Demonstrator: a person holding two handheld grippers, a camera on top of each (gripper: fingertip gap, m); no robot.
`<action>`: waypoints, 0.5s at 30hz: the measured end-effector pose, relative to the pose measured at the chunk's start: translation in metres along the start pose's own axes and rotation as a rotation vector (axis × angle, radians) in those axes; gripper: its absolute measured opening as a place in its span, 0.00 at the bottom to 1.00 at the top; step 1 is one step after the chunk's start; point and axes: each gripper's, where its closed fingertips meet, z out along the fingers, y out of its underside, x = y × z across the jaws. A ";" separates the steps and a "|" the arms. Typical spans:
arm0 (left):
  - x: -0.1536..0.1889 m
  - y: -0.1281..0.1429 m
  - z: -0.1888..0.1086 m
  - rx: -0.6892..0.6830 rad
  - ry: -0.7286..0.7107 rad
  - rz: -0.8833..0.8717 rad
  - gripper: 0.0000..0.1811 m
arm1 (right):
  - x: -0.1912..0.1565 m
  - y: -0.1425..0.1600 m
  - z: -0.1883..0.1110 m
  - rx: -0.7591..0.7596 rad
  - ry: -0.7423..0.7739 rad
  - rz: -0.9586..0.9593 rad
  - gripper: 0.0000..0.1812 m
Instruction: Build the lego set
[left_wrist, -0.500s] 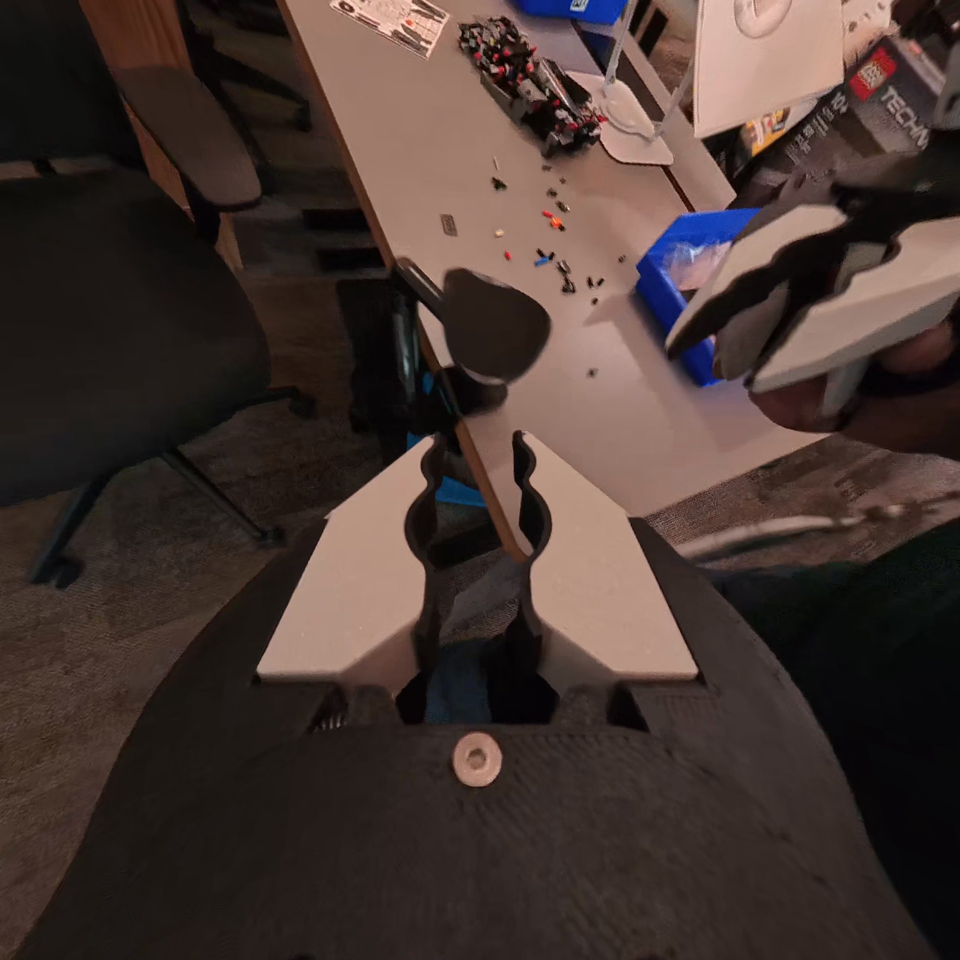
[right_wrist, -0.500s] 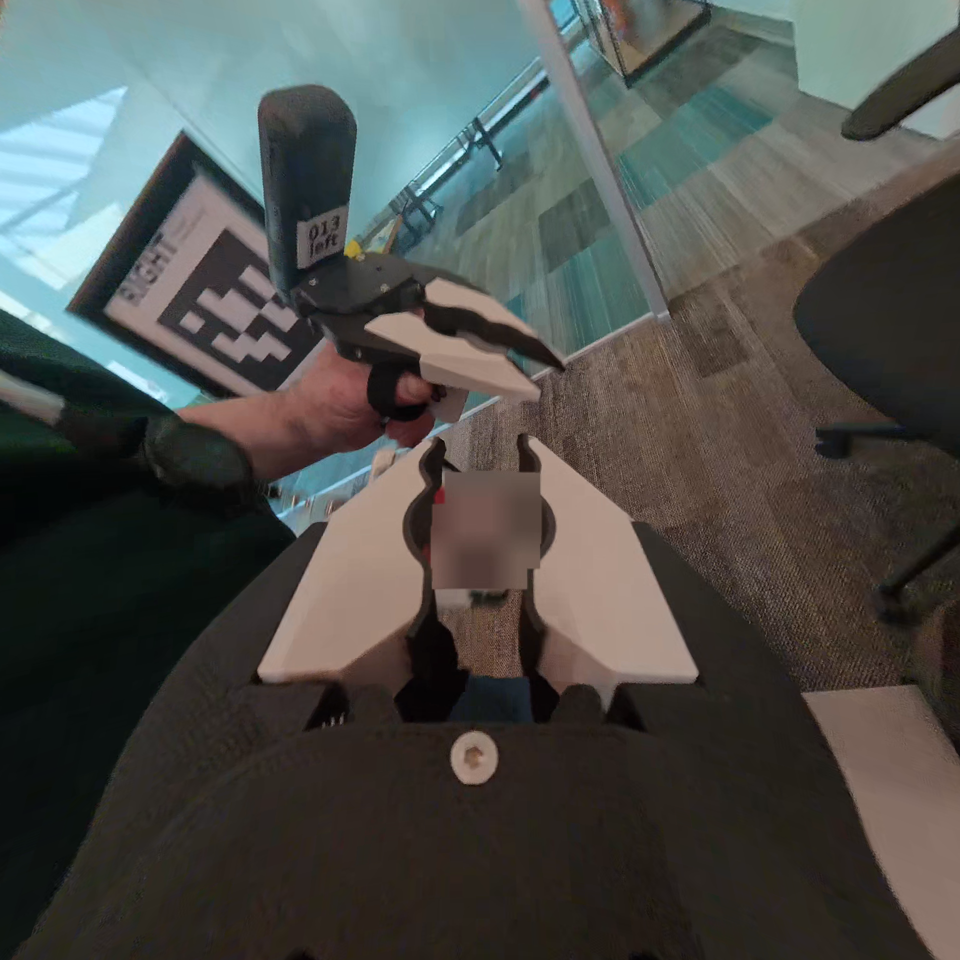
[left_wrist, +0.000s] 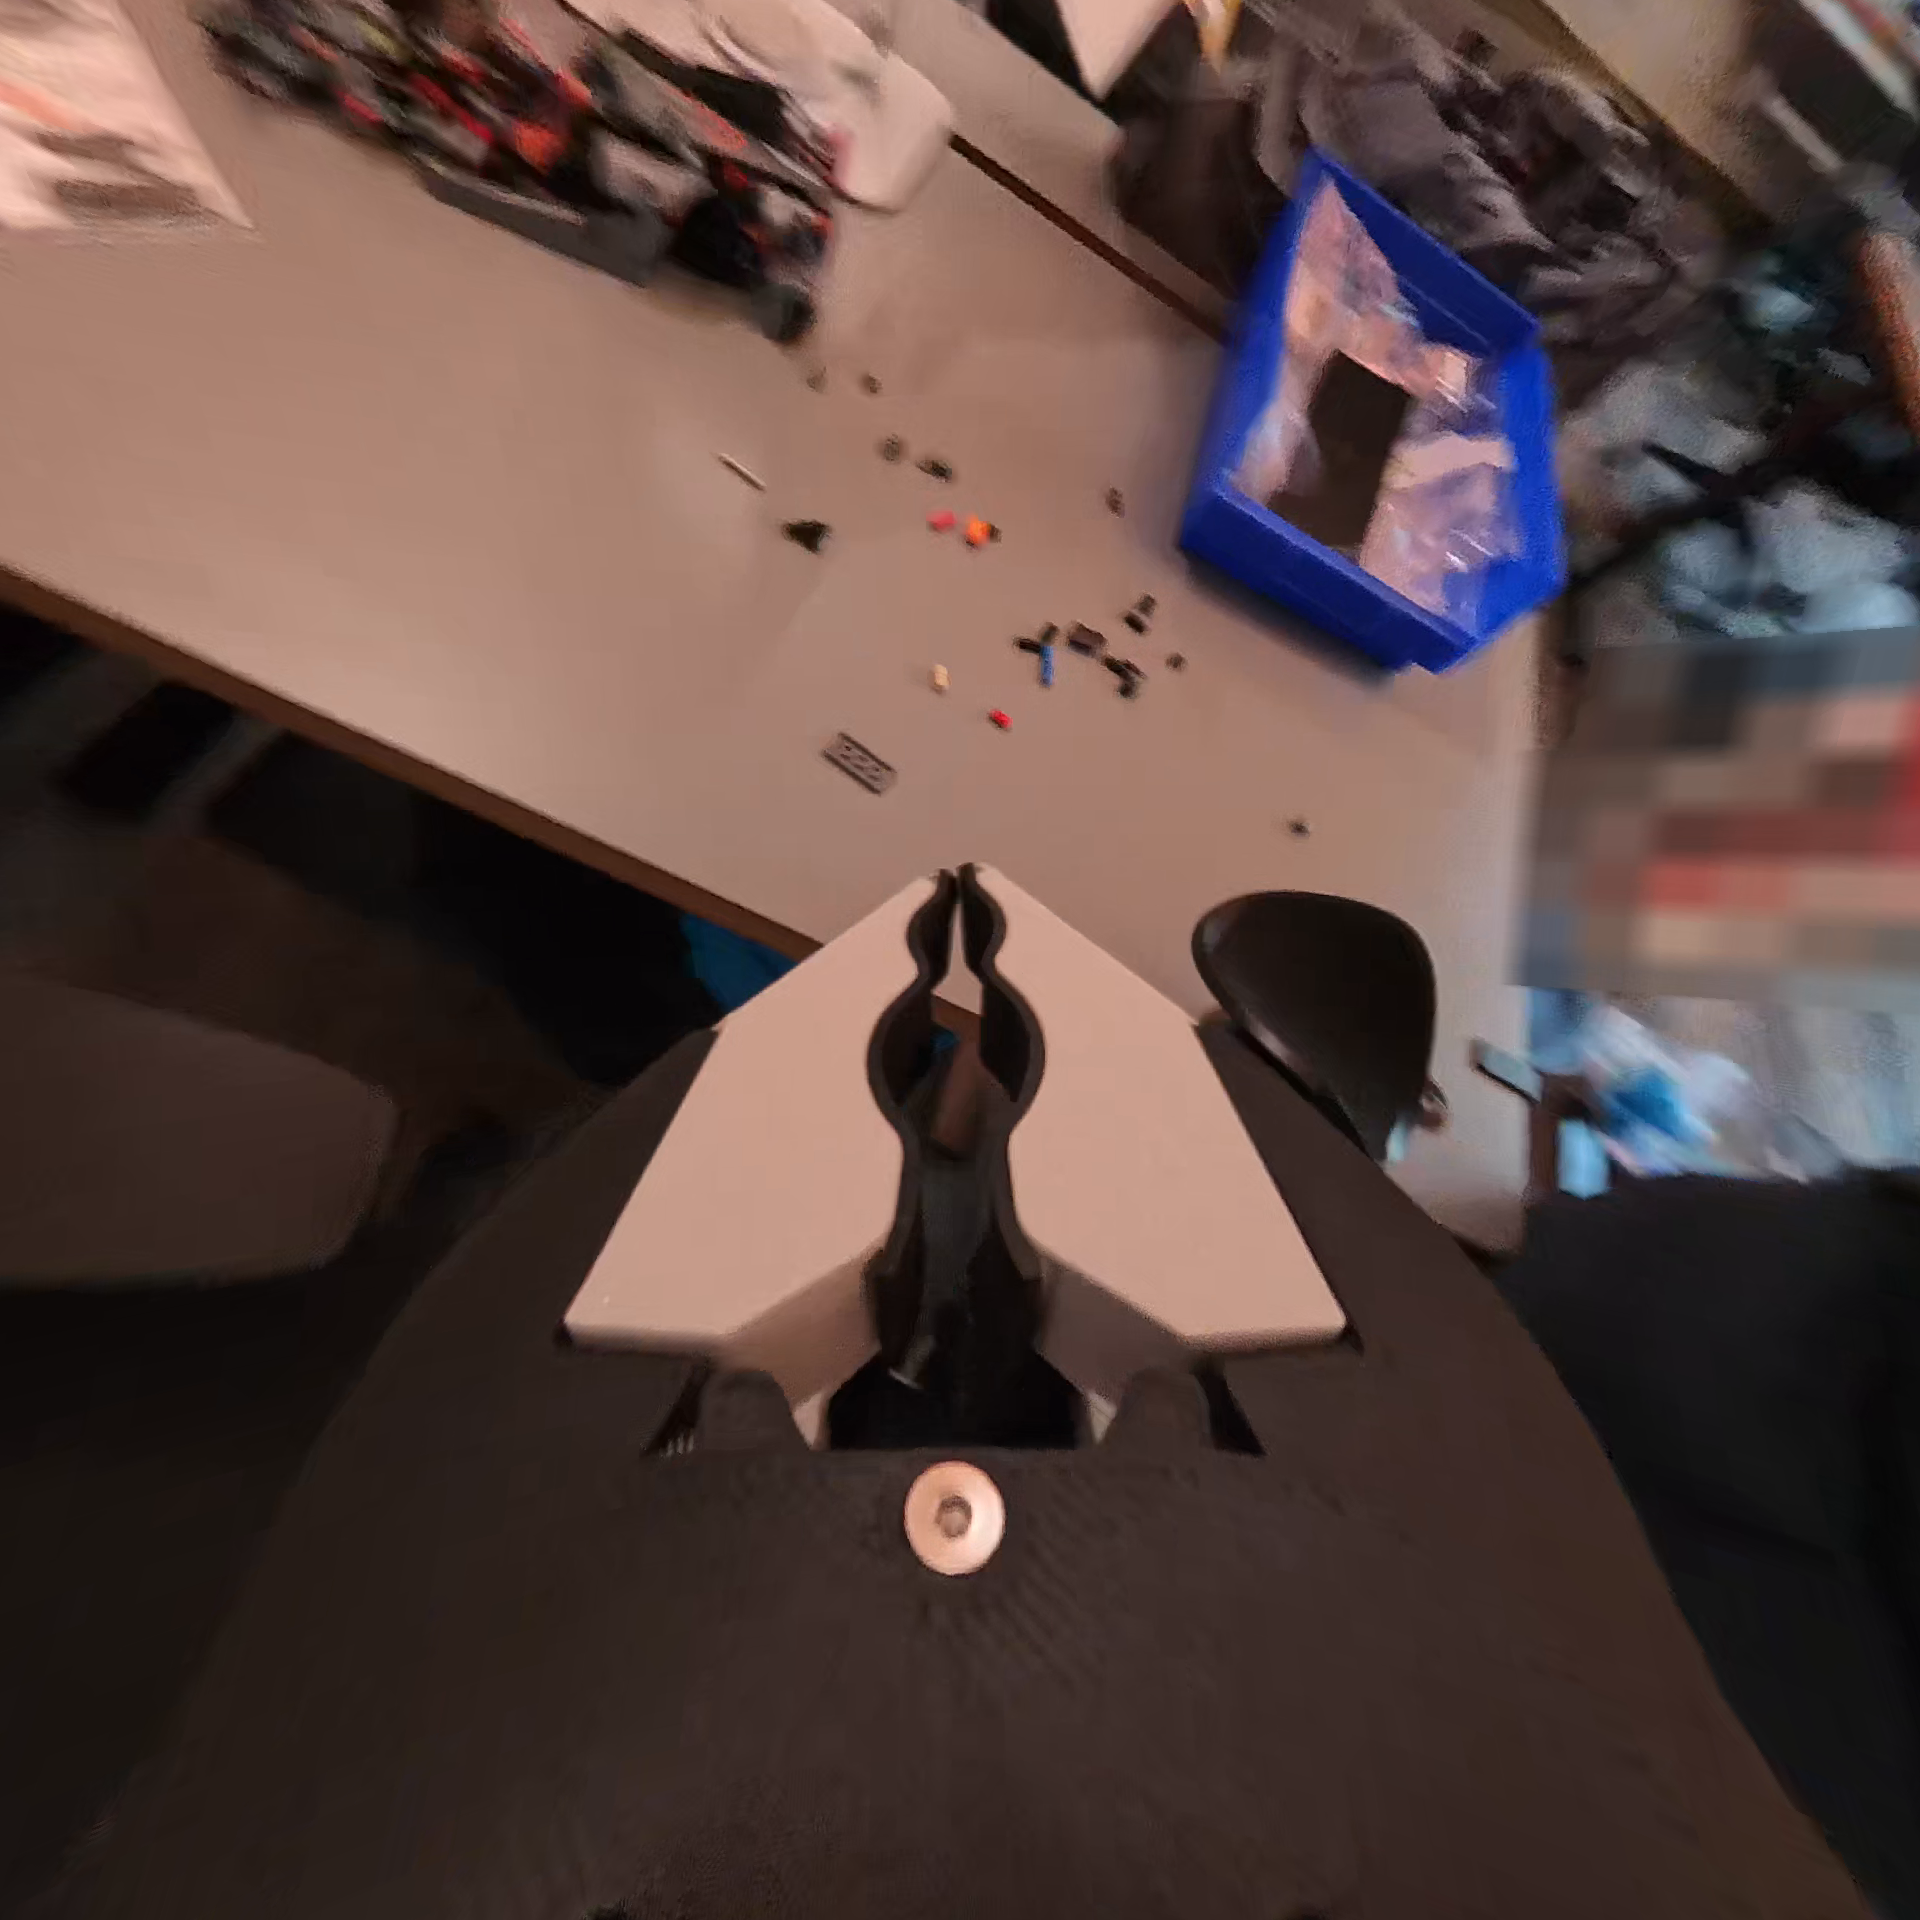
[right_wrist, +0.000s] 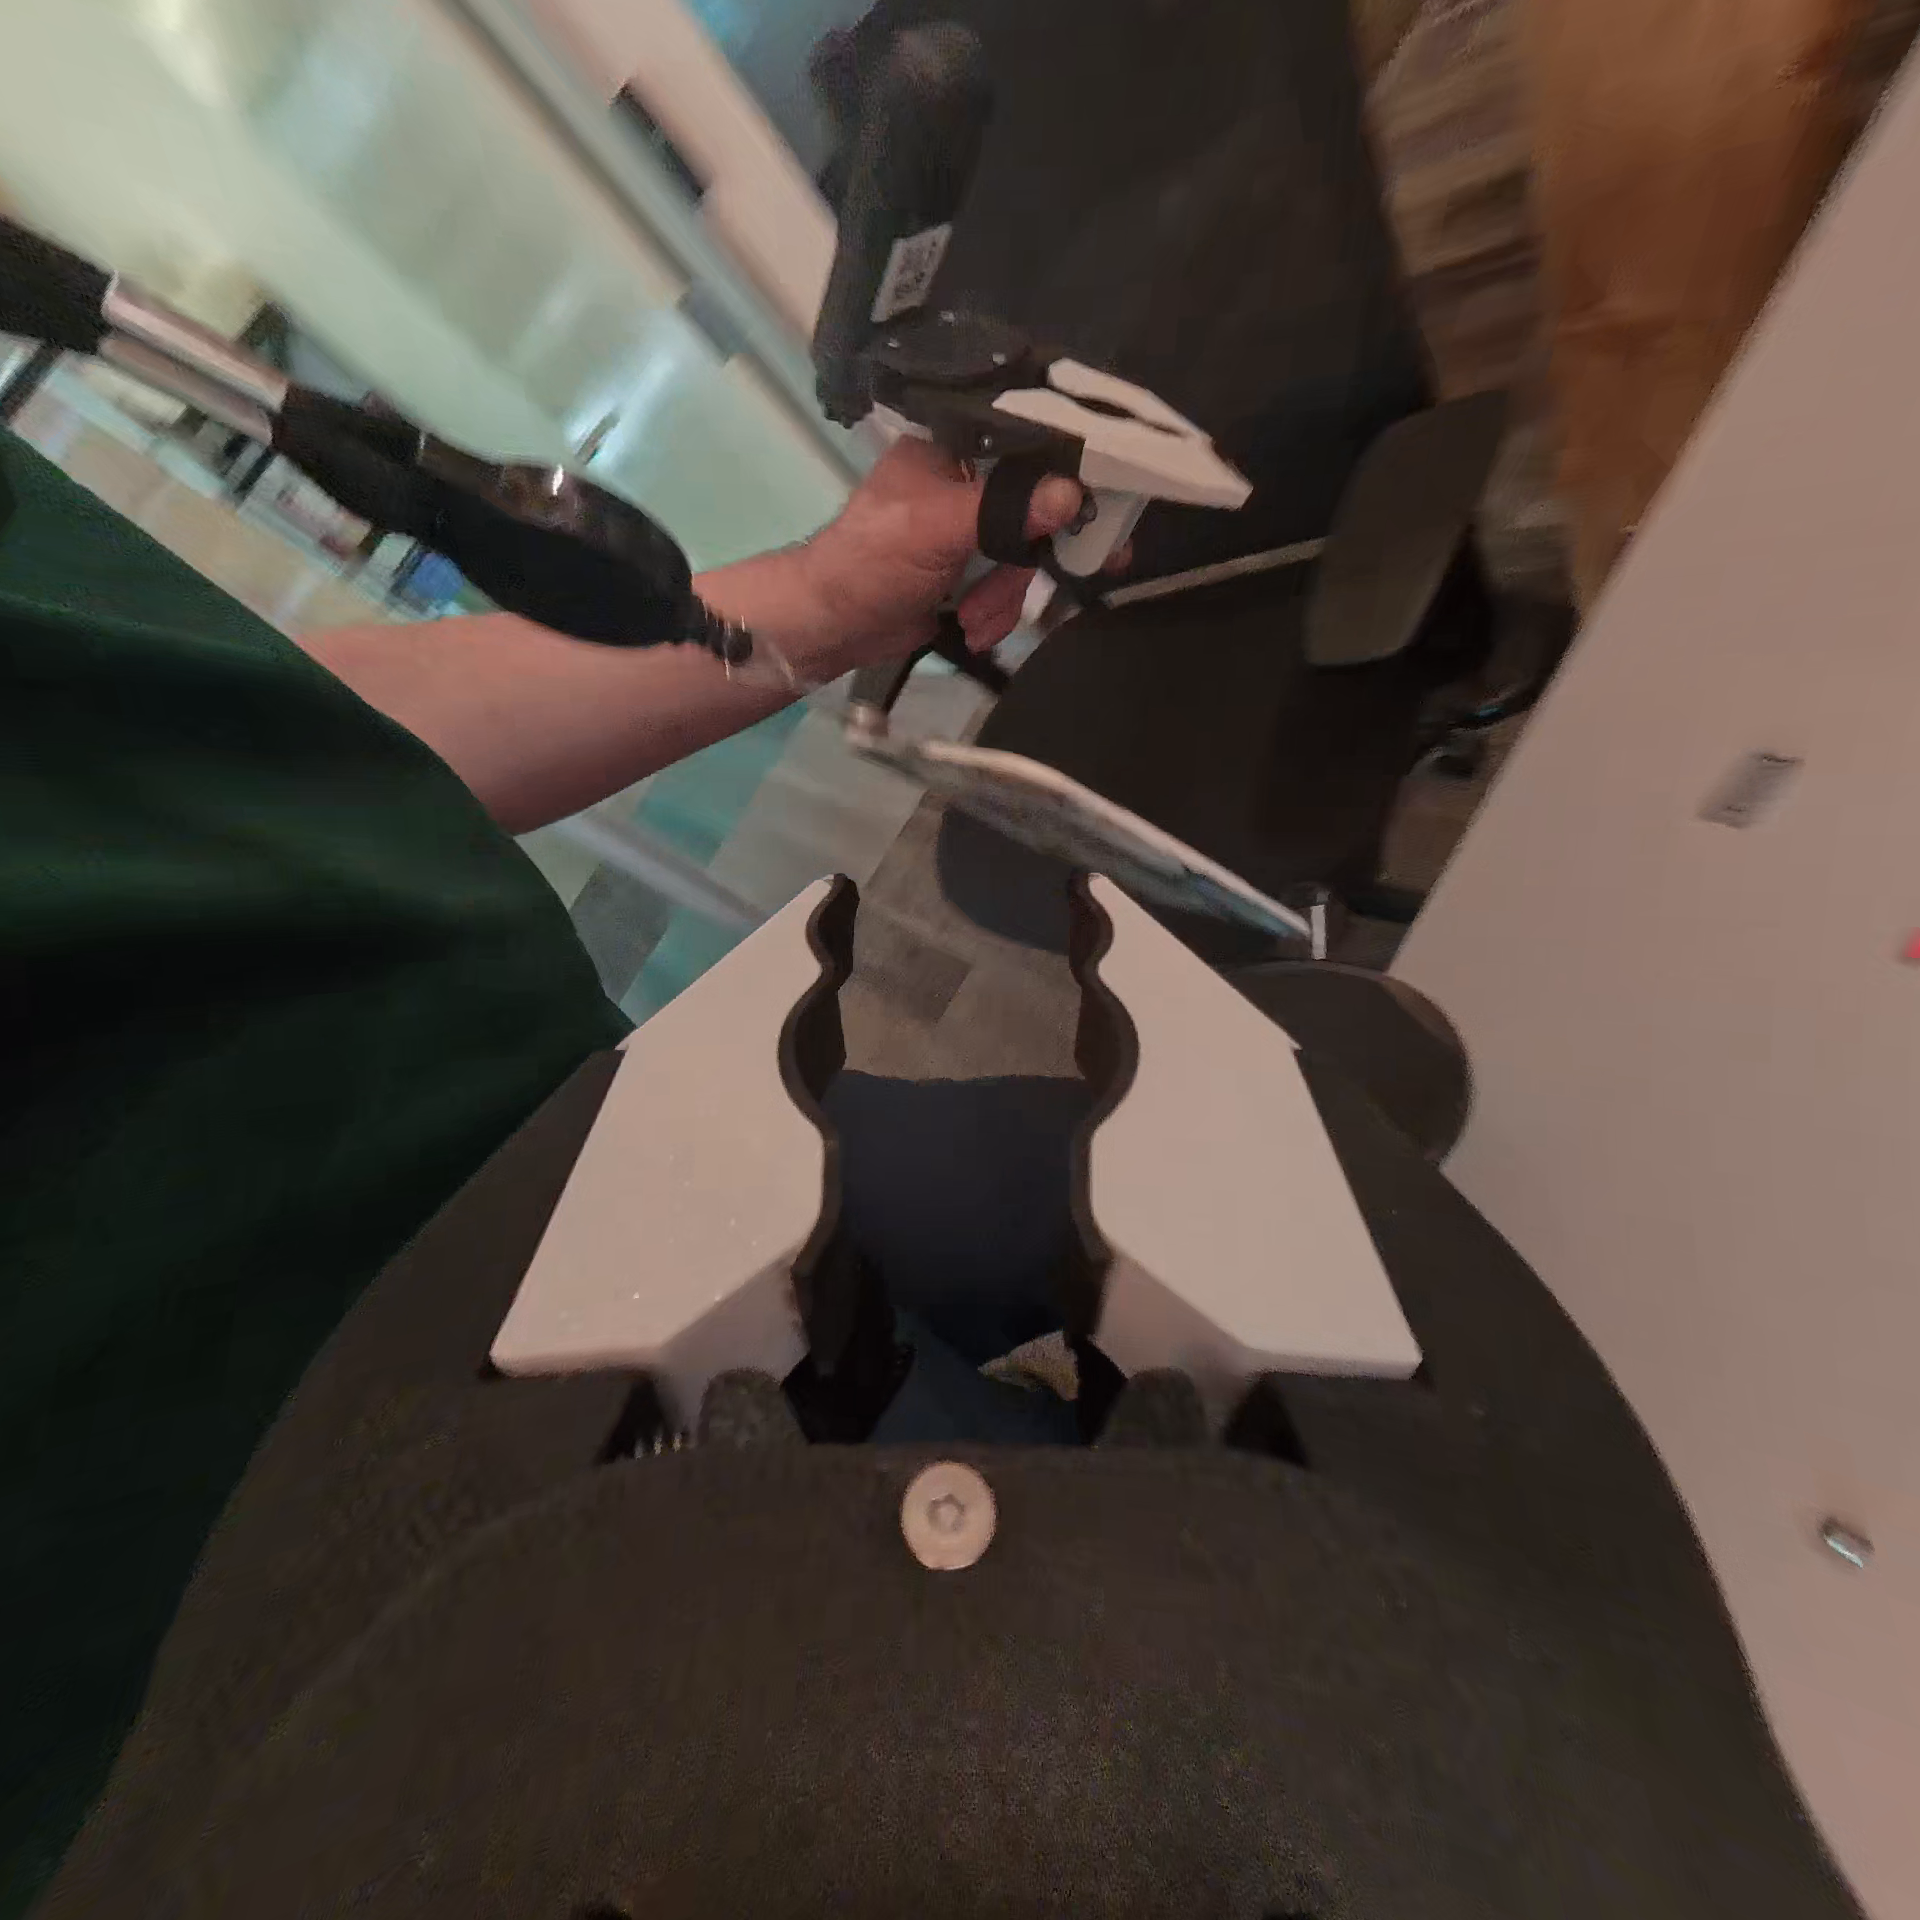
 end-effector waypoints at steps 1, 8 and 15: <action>-0.012 0.005 0.013 -0.071 0.098 -0.010 0.00 | 0.007 -0.004 -0.004 0.039 0.048 0.019 0.22; -0.115 0.052 0.089 -0.435 0.494 -0.080 0.00 | 0.055 -0.018 -0.011 0.238 0.354 0.190 0.22; -0.156 0.109 0.113 -0.740 0.695 -0.165 0.00 | 0.078 -0.047 0.016 0.336 0.524 0.316 0.24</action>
